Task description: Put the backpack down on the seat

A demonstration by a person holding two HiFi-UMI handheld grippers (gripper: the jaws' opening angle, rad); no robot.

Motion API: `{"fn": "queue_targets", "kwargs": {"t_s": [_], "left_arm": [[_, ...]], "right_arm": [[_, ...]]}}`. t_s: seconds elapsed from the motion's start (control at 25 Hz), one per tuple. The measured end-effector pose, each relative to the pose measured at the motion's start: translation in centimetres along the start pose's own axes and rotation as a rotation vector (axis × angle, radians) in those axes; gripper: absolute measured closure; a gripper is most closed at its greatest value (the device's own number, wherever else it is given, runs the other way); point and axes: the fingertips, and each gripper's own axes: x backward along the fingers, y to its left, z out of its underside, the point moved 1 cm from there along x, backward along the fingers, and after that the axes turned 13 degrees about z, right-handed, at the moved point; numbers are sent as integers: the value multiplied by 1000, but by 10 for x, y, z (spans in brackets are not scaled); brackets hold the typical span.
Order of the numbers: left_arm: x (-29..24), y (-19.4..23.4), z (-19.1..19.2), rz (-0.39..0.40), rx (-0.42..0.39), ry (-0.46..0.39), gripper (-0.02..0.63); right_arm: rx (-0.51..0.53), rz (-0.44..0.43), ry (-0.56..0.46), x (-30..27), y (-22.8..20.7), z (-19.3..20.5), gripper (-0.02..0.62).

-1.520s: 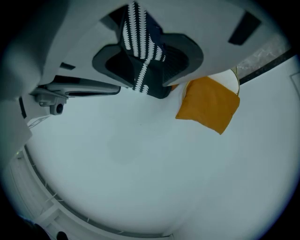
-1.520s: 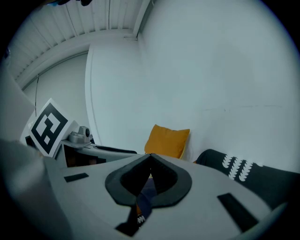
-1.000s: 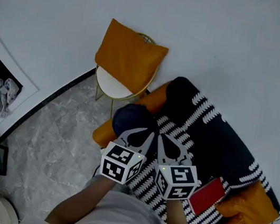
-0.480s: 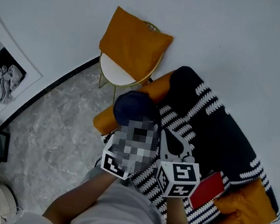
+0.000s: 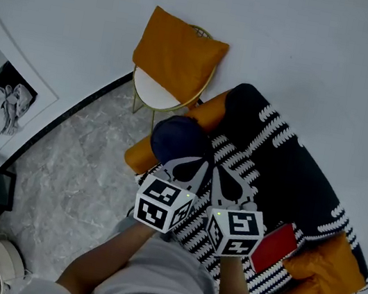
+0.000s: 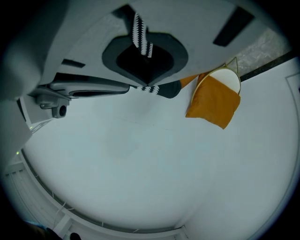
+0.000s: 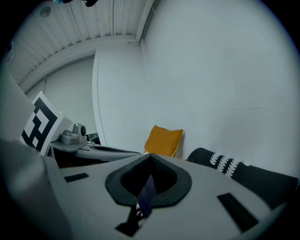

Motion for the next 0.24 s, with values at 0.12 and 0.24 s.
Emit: {"fn": "queue_targets", "kwargs": {"t_s": [0.12,0.24], "left_arm": [[-1,-2,2,1,1,7,601],[-3,-3,3,-2,-2,12,601]], "right_arm": [[-2,-3,-1,1,-1,1,594],[-3,-9,-2,1,-2,1,594]]}}
